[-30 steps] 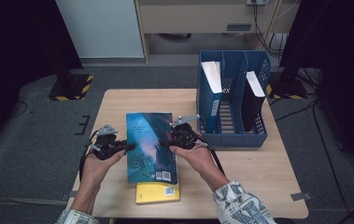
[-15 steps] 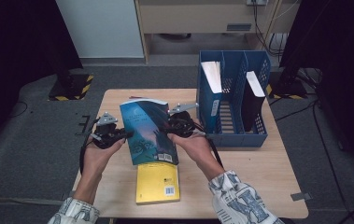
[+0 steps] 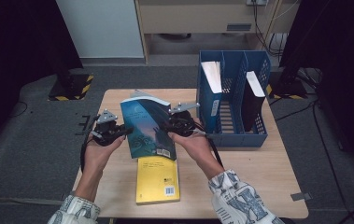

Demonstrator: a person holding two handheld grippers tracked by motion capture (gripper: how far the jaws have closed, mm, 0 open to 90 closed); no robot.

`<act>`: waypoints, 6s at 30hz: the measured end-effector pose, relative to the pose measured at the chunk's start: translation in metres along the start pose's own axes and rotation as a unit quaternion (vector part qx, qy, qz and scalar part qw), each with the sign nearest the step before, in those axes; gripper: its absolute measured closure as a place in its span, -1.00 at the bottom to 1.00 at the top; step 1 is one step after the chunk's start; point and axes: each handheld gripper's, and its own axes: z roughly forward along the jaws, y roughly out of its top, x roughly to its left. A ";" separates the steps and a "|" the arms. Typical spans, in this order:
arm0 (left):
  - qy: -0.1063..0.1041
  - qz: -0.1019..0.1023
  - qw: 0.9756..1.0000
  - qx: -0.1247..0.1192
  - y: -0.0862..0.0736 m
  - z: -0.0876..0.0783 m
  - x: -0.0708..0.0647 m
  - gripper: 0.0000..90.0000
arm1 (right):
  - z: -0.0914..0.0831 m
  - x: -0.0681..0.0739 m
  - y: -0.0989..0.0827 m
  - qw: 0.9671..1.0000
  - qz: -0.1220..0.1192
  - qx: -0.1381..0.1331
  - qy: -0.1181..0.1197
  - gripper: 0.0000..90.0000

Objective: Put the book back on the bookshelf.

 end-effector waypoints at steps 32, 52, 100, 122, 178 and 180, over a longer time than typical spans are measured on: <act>-0.002 -0.025 0.999 -0.041 -0.033 -0.010 -0.013 0.36 | -0.029 0.030 -0.015 0.996 -0.041 -0.035 0.074 0.08; 0.023 -0.027 0.999 -0.029 -0.075 0.002 -0.040 0.39 | -0.033 0.035 0.005 0.994 -0.071 -0.046 0.065 0.38; 0.040 -0.042 0.997 0.053 -0.120 0.006 -0.020 -0.79 | -0.019 0.029 0.012 0.989 -0.074 -0.078 0.097 0.57; 0.047 -0.066 0.994 0.067 -0.125 0.007 -0.008 -0.78 | -0.015 -0.002 0.020 0.991 0.062 -0.082 0.087 0.64; 0.087 -0.066 0.989 0.101 -0.138 0.016 0.011 -0.84 | -0.104 -0.030 -0.012 0.988 0.097 -0.112 0.041 0.63; 0.086 -0.067 0.989 0.102 -0.138 0.017 0.011 -0.84 | -0.110 -0.031 -0.014 0.988 0.099 -0.114 0.038 0.63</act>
